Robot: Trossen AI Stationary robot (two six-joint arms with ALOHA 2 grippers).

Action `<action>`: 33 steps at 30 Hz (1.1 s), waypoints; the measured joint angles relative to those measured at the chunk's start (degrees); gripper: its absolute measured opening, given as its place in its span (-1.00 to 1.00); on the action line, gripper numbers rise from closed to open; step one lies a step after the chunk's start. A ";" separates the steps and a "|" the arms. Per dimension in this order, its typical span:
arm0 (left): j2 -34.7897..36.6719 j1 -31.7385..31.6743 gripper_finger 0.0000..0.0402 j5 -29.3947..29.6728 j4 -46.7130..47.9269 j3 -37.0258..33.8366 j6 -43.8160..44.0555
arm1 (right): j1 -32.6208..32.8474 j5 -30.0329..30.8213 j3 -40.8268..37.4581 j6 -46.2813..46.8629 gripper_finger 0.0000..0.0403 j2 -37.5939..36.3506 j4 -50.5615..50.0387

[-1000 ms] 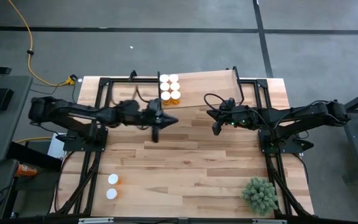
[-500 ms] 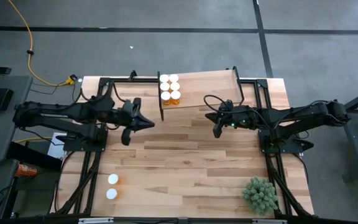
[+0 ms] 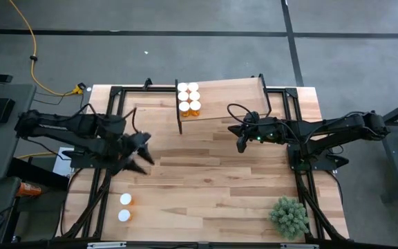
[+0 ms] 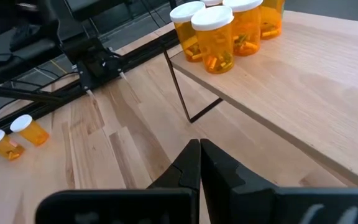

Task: Pick and place medicine bottles onto shelf by color
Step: Put the orange pill bottle on the shelf

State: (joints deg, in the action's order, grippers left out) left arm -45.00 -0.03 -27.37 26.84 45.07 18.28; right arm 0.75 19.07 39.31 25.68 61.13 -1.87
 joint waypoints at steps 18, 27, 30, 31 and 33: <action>-14.16 38.23 0.45 26.75 34.74 10.45 18.16 | 0.00 0.02 0.00 -3.68 -1.00 0.02 -6.31; -24.11 49.36 0.46 29.39 28.71 6.29 24.10 | 0.00 0.03 0.00 -3.66 -1.00 0.02 -10.92; -27.68 50.56 0.46 32.99 28.61 6.28 20.11 | 0.00 0.03 0.00 -3.66 -1.00 0.02 -10.98; -28.67 50.74 0.46 34.29 28.65 6.28 19.01 | 0.00 0.07 0.00 -3.66 -1.00 0.00 -10.99; -30.05 50.81 0.46 36.57 28.64 6.28 18.18 | 0.00 0.64 0.00 -3.58 -1.00 0.02 -10.99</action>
State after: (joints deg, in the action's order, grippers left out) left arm -75.05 50.78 9.20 55.48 51.35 36.46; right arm 0.75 19.71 39.31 22.10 61.14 -12.86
